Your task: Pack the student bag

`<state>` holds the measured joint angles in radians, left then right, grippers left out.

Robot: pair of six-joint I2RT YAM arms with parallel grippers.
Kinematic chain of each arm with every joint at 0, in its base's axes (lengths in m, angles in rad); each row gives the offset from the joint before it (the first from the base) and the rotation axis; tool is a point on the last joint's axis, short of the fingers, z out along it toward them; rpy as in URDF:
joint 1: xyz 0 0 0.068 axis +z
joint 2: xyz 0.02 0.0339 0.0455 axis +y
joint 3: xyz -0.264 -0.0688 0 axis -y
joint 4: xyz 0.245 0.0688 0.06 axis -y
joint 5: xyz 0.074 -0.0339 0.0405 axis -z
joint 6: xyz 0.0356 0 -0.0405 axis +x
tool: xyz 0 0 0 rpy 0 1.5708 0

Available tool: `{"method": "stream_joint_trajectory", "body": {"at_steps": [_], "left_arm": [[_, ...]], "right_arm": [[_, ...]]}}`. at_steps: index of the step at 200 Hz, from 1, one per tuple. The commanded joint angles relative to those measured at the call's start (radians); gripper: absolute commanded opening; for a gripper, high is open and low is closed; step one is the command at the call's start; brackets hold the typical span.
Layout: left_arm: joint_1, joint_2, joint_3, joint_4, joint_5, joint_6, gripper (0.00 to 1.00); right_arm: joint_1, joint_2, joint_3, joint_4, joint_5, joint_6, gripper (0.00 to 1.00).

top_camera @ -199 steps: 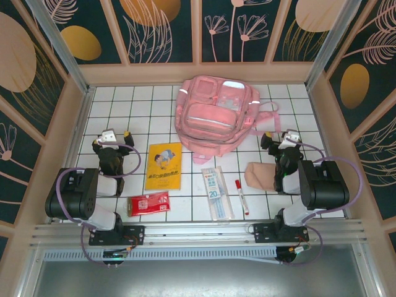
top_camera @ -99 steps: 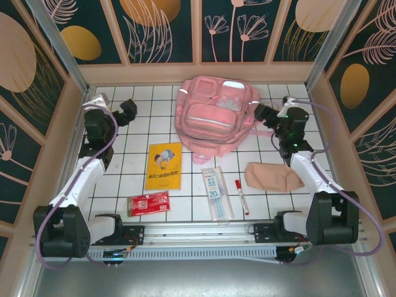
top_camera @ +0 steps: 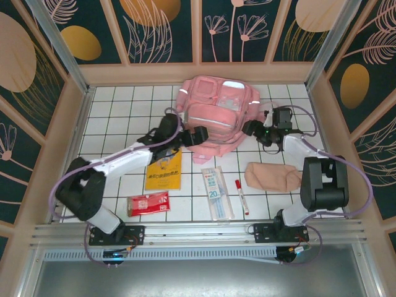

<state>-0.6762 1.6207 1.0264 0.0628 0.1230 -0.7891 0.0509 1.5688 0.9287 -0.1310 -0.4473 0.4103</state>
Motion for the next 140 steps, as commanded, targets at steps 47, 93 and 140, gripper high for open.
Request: {"method": "stream_joint_trajectory", "body": {"at_steps": [47,93,140], "left_arm": [[-0.059,0.176,0.026,-0.078,-0.247,-0.188,0.9],[-0.058,0.181,0.025,-0.133,-0.264,-0.151,0.87],[-0.058,0.197,0.055,-0.151,-0.314,-0.034,0.6]], "right_arm": [[-0.105,0.269,0.184,0.163,-0.083,-0.378,0.64],[-0.094,0.366,0.274,0.006,-0.079,-0.775,0.57],[-0.061,0.431,0.364,-0.05,-0.05,-0.977,0.45]]}}
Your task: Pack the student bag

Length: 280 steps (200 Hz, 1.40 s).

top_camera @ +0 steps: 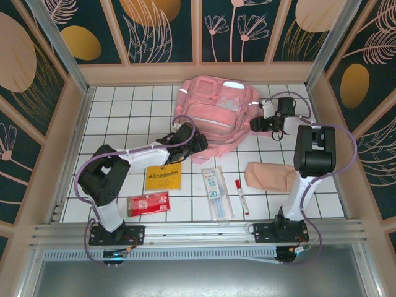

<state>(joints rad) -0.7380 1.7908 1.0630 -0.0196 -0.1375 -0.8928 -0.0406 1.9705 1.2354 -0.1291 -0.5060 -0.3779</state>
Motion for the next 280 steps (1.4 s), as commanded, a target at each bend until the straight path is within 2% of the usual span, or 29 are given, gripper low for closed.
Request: {"method": "stream_joint_trajectory", "body": {"at_steps": [1,24,74,98,117,125,152,165,208,216,224,230,251,280], "left_arm": [[0.003,0.027,0.019,-0.068,-0.051,0.073,0.59],[0.004,0.027,0.026,-0.058,-0.042,0.092,0.48],[0.004,0.013,0.029,-0.044,-0.048,0.125,0.18],[0.006,-0.002,0.028,-0.034,-0.041,0.145,0.07],[0.005,-0.017,0.031,-0.039,-0.068,0.154,0.0],[0.006,-0.022,0.032,-0.037,-0.075,0.159,0.0],[0.006,-0.03,0.042,-0.039,-0.079,0.16,0.0],[0.006,-0.028,0.049,-0.041,-0.075,0.16,0.0],[0.005,-0.021,0.055,-0.042,-0.074,0.152,0.0],[0.005,-0.02,0.057,-0.043,-0.068,0.152,0.0],[0.005,-0.02,0.055,-0.043,-0.065,0.152,0.0],[0.006,-0.02,0.054,-0.042,-0.062,0.153,0.0],[0.006,-0.032,0.052,-0.047,-0.04,0.171,0.0],[0.005,-0.062,0.053,-0.047,-0.005,0.193,0.0]], "right_arm": [[0.033,0.03,0.059,-0.053,0.011,-0.191,0.45],[0.041,0.047,0.068,-0.053,0.065,-0.243,0.43],[0.033,0.048,0.045,-0.094,0.035,-0.384,0.43],[0.016,0.045,0.03,-0.072,0.003,-0.41,0.28],[0.013,0.043,0.029,-0.092,0.012,-0.43,0.21],[0.013,0.037,0.021,-0.096,0.011,-0.44,0.14],[0.011,0.018,0.0,-0.105,-0.012,-0.453,0.03],[0.011,0.008,-0.002,-0.117,-0.012,-0.456,0.0],[0.006,-0.029,-0.026,-0.114,0.035,-0.485,0.0],[0.004,-0.037,-0.04,-0.087,0.047,-0.481,0.1],[0.002,-0.044,-0.055,-0.057,0.061,-0.477,0.27],[0.001,-0.047,-0.065,-0.04,0.064,-0.48,0.33],[-0.004,-0.041,-0.063,-0.025,0.056,-0.487,0.44],[-0.001,-0.01,-0.023,-0.032,0.031,-0.475,0.48]]}}
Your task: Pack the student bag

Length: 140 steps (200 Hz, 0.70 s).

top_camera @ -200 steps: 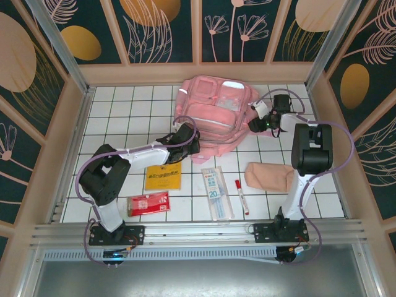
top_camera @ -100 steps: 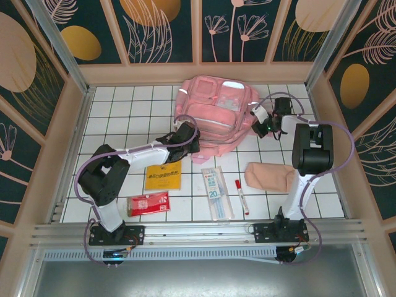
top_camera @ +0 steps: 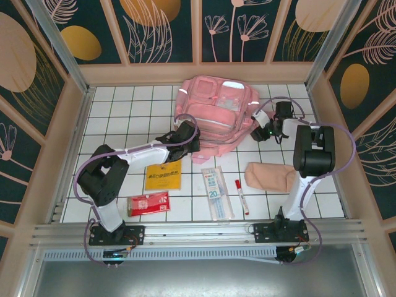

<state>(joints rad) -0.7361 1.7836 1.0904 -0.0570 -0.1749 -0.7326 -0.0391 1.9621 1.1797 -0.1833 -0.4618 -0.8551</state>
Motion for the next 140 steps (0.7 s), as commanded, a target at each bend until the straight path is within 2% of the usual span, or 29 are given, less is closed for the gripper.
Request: {"method": "stream_joint_trajectory", "body": {"at_steps": [1,30,35,45,54,72,80,83,87,92,96,111,140], "left_arm": [[0.003,-0.056,0.025,-0.009,0.034,0.032,0.0],[0.004,-0.064,0.006,0.025,0.064,0.041,0.0],[0.005,-0.064,0.005,0.028,0.067,0.042,0.0],[0.004,-0.064,0.007,0.026,0.069,0.047,0.0],[0.004,-0.063,0.011,0.021,0.066,0.049,0.0],[0.006,-0.057,0.034,-0.01,0.061,0.053,0.0],[0.011,-0.051,0.053,-0.035,0.06,0.053,0.0],[0.012,-0.047,0.061,-0.042,0.061,0.053,0.07],[0.016,-0.044,0.071,-0.053,0.062,0.055,0.22],[0.019,-0.039,0.084,-0.065,0.064,0.06,0.45],[0.022,-0.036,0.094,-0.073,0.067,0.07,0.53],[0.039,-0.015,0.141,-0.099,0.073,0.106,0.64],[0.076,0.04,0.211,-0.124,0.112,0.13,0.71]], "right_arm": [[-0.002,-0.001,0.034,0.023,-0.014,0.002,0.48],[-0.006,0.043,0.071,-0.014,-0.078,-0.015,0.45],[-0.007,0.053,0.08,-0.024,-0.099,-0.019,0.41],[-0.007,0.063,0.086,-0.033,-0.12,-0.018,0.24],[-0.007,0.065,0.086,-0.031,-0.121,-0.022,0.15],[-0.015,0.06,0.061,0.002,-0.099,-0.029,0.0],[-0.021,0.055,0.053,0.007,-0.108,-0.033,0.0],[-0.025,0.05,0.048,0.01,-0.113,-0.034,0.0],[-0.026,0.042,0.041,0.016,-0.122,-0.037,0.0],[-0.028,0.031,0.031,0.017,-0.136,-0.048,0.0],[-0.027,0.021,0.024,0.016,-0.149,-0.057,0.0],[-0.028,-0.013,0.008,-0.005,-0.19,-0.096,0.0],[-0.048,-0.074,-0.043,-0.01,-0.289,-0.161,0.0]]}}
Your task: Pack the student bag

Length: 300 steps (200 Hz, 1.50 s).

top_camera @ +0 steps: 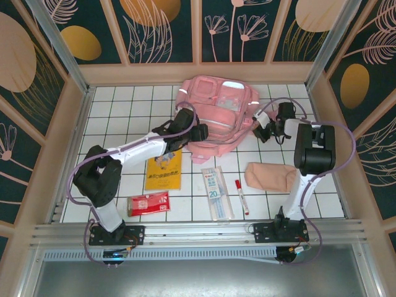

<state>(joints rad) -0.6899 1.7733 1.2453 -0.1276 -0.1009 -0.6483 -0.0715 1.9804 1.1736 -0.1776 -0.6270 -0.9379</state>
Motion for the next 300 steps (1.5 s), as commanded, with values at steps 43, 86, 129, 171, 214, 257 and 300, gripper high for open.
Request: {"method": "stream_joint_trajectory", "body": {"at_steps": [43,86,129,171,214,257,300], "left_arm": [[0.032,0.167,0.189,-0.106,0.018,0.087,0.75],[0.031,0.236,0.236,-0.14,-0.086,-0.029,0.92],[0.035,0.321,0.318,-0.211,-0.178,-0.087,0.97],[0.053,0.348,0.375,-0.181,-0.237,-0.047,0.4],[0.055,0.382,0.434,-0.136,-0.195,-0.019,0.0],[0.055,0.441,0.513,-0.106,-0.138,-0.015,0.0],[0.056,0.537,0.654,-0.157,-0.097,-0.066,0.0]], "right_arm": [[-0.014,-0.105,-0.109,0.196,0.154,0.057,0.43],[0.04,0.006,-0.022,0.177,0.234,0.085,0.48],[0.083,0.058,-0.006,0.181,0.222,0.06,0.17],[0.066,-0.07,-0.118,0.193,0.1,0.0,0.0],[0.081,-0.158,-0.094,0.02,0.049,-0.045,0.0],[0.127,-0.124,0.049,-0.349,-0.04,-0.104,0.0],[0.202,-0.139,0.036,-0.414,-0.041,-0.1,0.0]]}}
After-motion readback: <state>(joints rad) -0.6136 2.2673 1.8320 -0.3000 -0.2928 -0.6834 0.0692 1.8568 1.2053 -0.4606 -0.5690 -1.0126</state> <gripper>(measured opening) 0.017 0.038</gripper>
